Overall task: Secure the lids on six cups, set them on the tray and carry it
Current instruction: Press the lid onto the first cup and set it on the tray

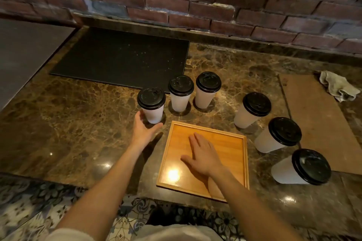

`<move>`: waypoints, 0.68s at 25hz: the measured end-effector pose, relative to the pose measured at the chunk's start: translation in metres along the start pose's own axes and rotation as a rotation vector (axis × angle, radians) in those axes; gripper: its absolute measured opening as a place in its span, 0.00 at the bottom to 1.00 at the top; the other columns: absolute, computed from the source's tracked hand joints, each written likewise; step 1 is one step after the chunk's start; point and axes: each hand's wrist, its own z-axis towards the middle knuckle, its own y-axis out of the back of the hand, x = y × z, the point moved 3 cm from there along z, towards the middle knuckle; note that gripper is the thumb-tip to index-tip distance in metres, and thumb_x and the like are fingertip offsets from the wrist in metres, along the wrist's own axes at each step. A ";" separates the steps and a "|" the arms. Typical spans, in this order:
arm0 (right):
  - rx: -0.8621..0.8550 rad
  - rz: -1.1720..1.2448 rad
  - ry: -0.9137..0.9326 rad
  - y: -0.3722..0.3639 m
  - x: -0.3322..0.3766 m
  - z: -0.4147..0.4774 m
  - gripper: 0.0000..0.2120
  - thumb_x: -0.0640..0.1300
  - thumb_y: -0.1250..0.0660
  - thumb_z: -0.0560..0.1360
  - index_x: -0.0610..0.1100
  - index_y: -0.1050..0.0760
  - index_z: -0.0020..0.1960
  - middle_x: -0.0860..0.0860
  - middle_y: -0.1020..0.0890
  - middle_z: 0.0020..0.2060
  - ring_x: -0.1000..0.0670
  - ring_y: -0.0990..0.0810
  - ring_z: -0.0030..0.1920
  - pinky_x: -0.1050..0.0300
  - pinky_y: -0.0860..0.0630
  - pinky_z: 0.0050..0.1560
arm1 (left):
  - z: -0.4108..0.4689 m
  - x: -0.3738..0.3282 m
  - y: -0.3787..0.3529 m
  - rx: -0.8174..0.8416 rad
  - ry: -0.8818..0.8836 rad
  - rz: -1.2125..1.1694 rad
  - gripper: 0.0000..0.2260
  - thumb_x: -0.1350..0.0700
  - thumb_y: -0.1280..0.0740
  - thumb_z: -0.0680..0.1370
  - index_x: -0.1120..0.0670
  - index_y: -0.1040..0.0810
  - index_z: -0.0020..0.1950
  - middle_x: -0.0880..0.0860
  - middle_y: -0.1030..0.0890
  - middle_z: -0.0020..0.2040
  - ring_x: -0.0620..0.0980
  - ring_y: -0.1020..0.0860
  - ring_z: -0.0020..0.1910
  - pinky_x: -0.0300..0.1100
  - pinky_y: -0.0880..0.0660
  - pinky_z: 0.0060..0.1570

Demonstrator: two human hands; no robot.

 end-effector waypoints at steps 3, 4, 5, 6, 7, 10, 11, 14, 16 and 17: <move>0.101 -0.176 0.026 -0.015 0.004 -0.004 0.45 0.69 0.45 0.76 0.47 0.62 0.80 0.45 0.65 0.79 0.42 0.66 0.78 0.43 0.63 0.76 | 0.011 -0.006 -0.006 -0.034 -0.040 0.038 0.45 0.58 0.23 0.68 0.55 0.48 0.77 0.54 0.39 0.76 0.54 0.40 0.74 0.53 0.42 0.73; 0.123 -0.190 0.023 -0.015 0.006 -0.004 0.46 0.69 0.43 0.76 0.47 0.63 0.80 0.45 0.65 0.79 0.42 0.66 0.78 0.43 0.63 0.76 | 0.016 -0.009 -0.009 -0.036 -0.049 0.038 0.45 0.59 0.22 0.68 0.55 0.47 0.77 0.54 0.39 0.76 0.53 0.41 0.74 0.51 0.43 0.73; 0.164 -0.201 0.016 -0.010 0.007 0.000 0.49 0.68 0.39 0.75 0.47 0.64 0.80 0.44 0.66 0.78 0.42 0.66 0.78 0.42 0.62 0.76 | 0.021 -0.010 -0.011 -0.039 -0.052 0.039 0.45 0.60 0.22 0.67 0.55 0.46 0.76 0.54 0.38 0.75 0.53 0.40 0.74 0.50 0.43 0.73; 0.233 -0.220 0.006 -0.005 0.008 0.003 0.52 0.66 0.35 0.73 0.47 0.65 0.80 0.45 0.67 0.78 0.41 0.67 0.78 0.41 0.61 0.76 | 0.026 -0.009 -0.012 -0.041 -0.054 0.048 0.44 0.61 0.22 0.67 0.56 0.44 0.75 0.55 0.36 0.74 0.54 0.39 0.74 0.50 0.43 0.73; 0.312 -0.255 -0.004 0.001 0.008 0.006 0.56 0.63 0.30 0.71 0.47 0.67 0.79 0.45 0.68 0.77 0.41 0.68 0.78 0.39 0.59 0.76 | 0.030 -0.008 -0.012 -0.042 -0.049 0.050 0.43 0.62 0.22 0.66 0.57 0.42 0.74 0.56 0.34 0.73 0.55 0.37 0.73 0.50 0.41 0.72; 0.473 -0.320 -0.056 0.009 0.009 0.007 0.63 0.50 0.21 0.67 0.51 0.69 0.78 0.49 0.72 0.76 0.42 0.69 0.77 0.31 0.52 0.74 | 0.038 -0.003 -0.010 -0.039 -0.034 0.035 0.39 0.63 0.22 0.66 0.57 0.38 0.72 0.56 0.30 0.70 0.55 0.33 0.70 0.49 0.38 0.70; 0.484 -0.314 -0.068 0.011 0.009 0.005 0.63 0.48 0.20 0.66 0.52 0.69 0.78 0.50 0.72 0.76 0.41 0.69 0.77 0.29 0.50 0.73 | 0.041 -0.002 -0.010 -0.042 -0.038 0.022 0.39 0.63 0.22 0.65 0.56 0.37 0.72 0.56 0.29 0.69 0.55 0.33 0.70 0.50 0.38 0.69; 0.478 -0.288 -0.069 0.016 0.009 0.001 0.63 0.46 0.20 0.67 0.53 0.69 0.78 0.52 0.71 0.77 0.39 0.69 0.77 0.27 0.49 0.72 | 0.045 0.002 -0.011 -0.052 -0.052 -0.003 0.40 0.61 0.21 0.64 0.55 0.37 0.72 0.55 0.29 0.69 0.54 0.32 0.69 0.51 0.37 0.70; 0.479 -0.286 -0.061 0.018 0.010 -0.001 0.62 0.46 0.21 0.67 0.53 0.69 0.78 0.52 0.71 0.77 0.38 0.69 0.77 0.28 0.49 0.73 | 0.047 0.004 -0.010 -0.068 -0.044 0.012 0.41 0.59 0.20 0.64 0.54 0.37 0.72 0.54 0.29 0.69 0.54 0.32 0.69 0.52 0.37 0.69; 0.484 -0.287 -0.058 0.019 0.010 -0.001 0.62 0.46 0.21 0.67 0.53 0.69 0.78 0.52 0.71 0.76 0.38 0.69 0.77 0.28 0.49 0.73 | 0.048 0.005 -0.009 -0.071 -0.040 0.021 0.40 0.59 0.20 0.64 0.53 0.37 0.72 0.54 0.29 0.69 0.55 0.32 0.69 0.53 0.37 0.69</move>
